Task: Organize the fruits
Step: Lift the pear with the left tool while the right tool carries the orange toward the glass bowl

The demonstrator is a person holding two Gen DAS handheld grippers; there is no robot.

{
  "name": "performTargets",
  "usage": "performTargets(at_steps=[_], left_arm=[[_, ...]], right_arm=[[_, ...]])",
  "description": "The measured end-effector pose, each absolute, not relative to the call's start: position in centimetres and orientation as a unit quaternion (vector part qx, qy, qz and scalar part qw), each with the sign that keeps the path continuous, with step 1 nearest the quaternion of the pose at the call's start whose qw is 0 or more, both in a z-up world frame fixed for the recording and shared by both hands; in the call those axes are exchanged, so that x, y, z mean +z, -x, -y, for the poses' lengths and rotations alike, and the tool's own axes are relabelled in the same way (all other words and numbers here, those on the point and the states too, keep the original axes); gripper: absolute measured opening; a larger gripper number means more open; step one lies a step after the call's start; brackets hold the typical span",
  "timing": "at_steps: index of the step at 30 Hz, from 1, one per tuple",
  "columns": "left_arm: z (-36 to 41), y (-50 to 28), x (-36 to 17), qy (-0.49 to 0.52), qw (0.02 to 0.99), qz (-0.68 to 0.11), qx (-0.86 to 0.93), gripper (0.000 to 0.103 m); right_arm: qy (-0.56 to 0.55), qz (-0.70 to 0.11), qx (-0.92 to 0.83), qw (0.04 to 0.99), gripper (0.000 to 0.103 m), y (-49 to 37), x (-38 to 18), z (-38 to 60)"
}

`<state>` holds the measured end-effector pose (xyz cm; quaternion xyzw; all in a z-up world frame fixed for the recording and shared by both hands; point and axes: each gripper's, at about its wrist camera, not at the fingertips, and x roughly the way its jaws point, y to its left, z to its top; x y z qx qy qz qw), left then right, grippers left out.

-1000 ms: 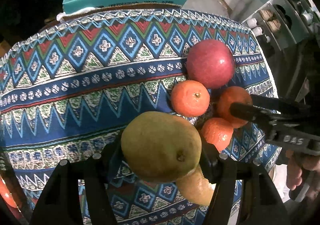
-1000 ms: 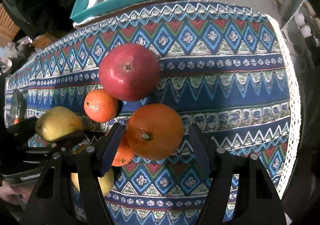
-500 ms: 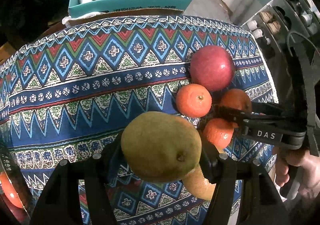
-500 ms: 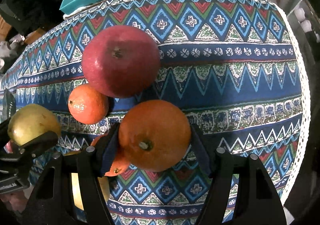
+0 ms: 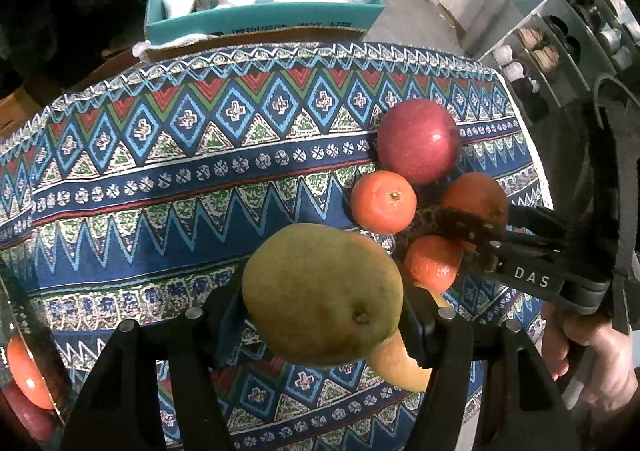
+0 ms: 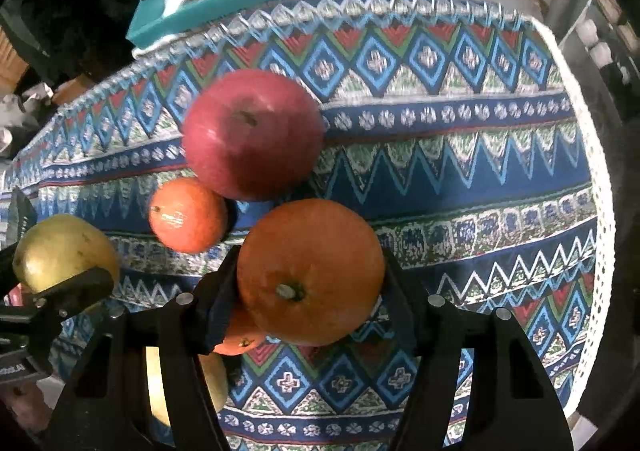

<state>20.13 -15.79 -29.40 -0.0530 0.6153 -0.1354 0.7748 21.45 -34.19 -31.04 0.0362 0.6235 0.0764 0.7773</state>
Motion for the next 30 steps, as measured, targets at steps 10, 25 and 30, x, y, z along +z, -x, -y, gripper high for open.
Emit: performTargets(at_steps=[10,25,30], left_arm=[[15.1,-18.6,-25.7,0.048,0.797,-0.585,-0.144,0.067],[12.9,-15.7,-19.5,0.048,0.827,-0.54,-0.147,0.067],[12.5,-14.7,-17.5,0.043,0.835,-0.528,-0.152,0.067]], right_arm=[[-0.022,-0.58,0.099,0.808,0.066,-19.9,-26.0,32.6],[-0.012,-0.52,0.124,0.845,0.066,-17.3,-18.4,30.1],[-0.013,-0.505,0.133,0.853,0.066,-16.5,-16.3,29.5]])
